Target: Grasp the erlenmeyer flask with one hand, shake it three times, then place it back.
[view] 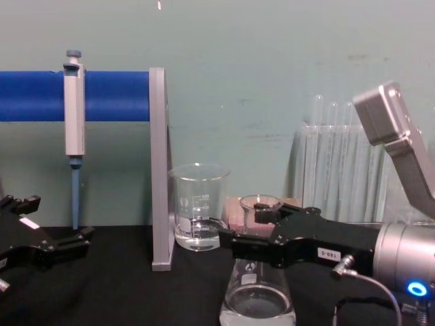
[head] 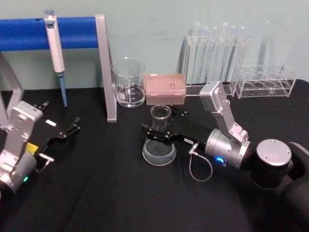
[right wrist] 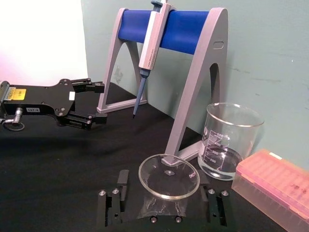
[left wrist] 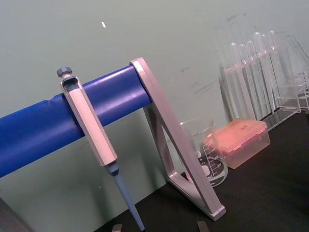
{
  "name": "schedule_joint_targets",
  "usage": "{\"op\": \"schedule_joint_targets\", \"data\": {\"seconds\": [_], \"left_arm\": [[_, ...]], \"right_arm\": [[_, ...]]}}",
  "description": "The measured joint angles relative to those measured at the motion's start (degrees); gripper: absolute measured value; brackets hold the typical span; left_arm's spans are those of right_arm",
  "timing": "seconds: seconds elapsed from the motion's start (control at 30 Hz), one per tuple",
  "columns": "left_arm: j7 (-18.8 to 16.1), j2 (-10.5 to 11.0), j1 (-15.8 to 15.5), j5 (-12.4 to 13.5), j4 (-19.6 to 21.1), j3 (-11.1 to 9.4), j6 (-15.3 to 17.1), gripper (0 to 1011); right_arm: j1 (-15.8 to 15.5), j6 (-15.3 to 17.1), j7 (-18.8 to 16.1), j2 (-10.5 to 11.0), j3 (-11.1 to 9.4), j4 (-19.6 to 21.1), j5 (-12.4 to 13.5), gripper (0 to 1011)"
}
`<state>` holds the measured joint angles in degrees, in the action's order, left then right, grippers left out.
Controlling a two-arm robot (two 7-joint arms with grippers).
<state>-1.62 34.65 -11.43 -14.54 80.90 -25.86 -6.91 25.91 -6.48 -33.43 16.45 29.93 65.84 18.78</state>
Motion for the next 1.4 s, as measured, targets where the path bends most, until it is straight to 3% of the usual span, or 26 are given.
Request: {"op": "schedule_joint_targets", "data": {"seconds": [0.5,1.03,1.4], "left_arm": [[0.00,0.00,0.00,0.00,0.00,0.00,0.00,1001],[0.00,0.00,0.00,0.00,0.00,0.00,0.00,1001],[0.00,0.00,0.00,0.00,0.00,0.00,0.00,1001]], "right_arm": [[-0.05,0.06,-0.06,0.04,0.00,0.03,0.12,457],[-0.18,0.91,-0.32,0.19,-0.55,0.53,0.85,449],[-1.14,4.56,1.13,2.17,-2.29,7.48,2.72,449]]}}
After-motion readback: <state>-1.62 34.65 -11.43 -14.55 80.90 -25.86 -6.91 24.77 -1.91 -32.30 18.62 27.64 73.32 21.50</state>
